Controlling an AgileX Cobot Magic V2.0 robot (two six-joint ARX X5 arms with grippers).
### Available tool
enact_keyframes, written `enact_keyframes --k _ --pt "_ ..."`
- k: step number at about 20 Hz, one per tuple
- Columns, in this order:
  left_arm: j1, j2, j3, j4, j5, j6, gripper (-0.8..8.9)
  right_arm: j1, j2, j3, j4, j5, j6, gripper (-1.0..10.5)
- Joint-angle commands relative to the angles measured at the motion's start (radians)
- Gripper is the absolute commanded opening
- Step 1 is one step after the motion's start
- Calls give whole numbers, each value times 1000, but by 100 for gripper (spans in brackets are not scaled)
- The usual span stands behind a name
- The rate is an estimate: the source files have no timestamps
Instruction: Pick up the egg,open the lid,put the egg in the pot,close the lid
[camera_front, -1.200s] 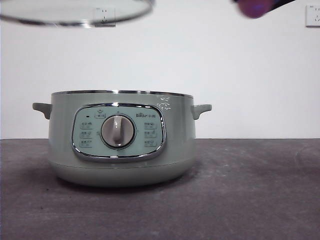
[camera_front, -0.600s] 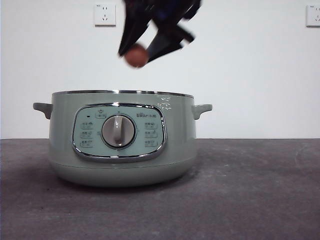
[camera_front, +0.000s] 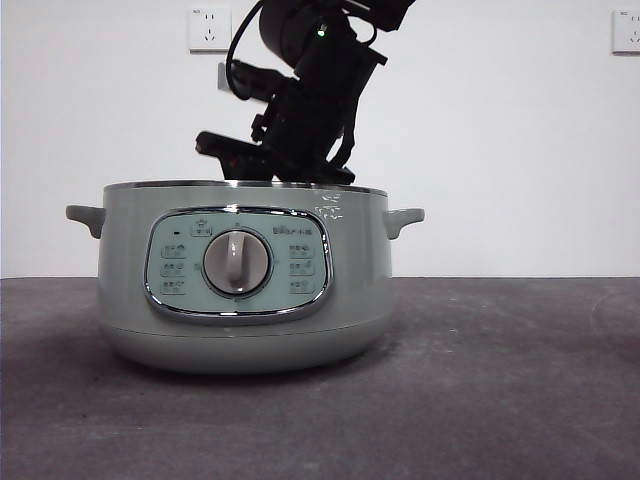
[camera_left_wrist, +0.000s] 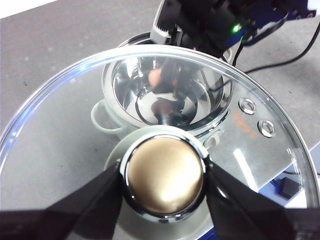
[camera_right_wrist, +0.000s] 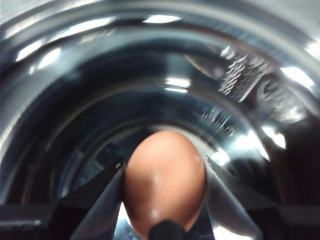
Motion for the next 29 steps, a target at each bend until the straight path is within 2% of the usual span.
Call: enact_keyframes --k 1,7,8,11,12,13,16,17,22,25,29 --pt "3 -10 5 38 1 -7 -8 5 39 3 -15 3 -18 -17" --pt "3 -10 5 39 1 -7 -8 9 45 3 -60 -1 -41 -14" --pt "3 -10 5 39 1 -7 -8 9 45 3 -60 -5 -41 35" --pt "3 -10 5 40 1 -6 -8 9 40 3 -58 -4 -40 425" --pt "3 -10 5 46 1 -7 -8 9 34 3 -57 -1 -39 523" --pt "3 -9 5 53 1 -6 -8 9 23 6 -56 0 -40 545" --pt "3 2 5 61 1 -6 -9 9 -41 13 -47 4 -37 545" --pt "3 10 5 64 1 -6 -8 9 -74 13 -46 29 -37 545" --pt "2 81 5 134 8 9 -8 -8 -310 13 -126 230 -37 545" --pt "1 160 5 195 24 26 -8 -17 -472 13 -174 317 -30 545" --pt "0 306 5 318 60 51 -8 -32 -692 13 -245 313 -7 545"
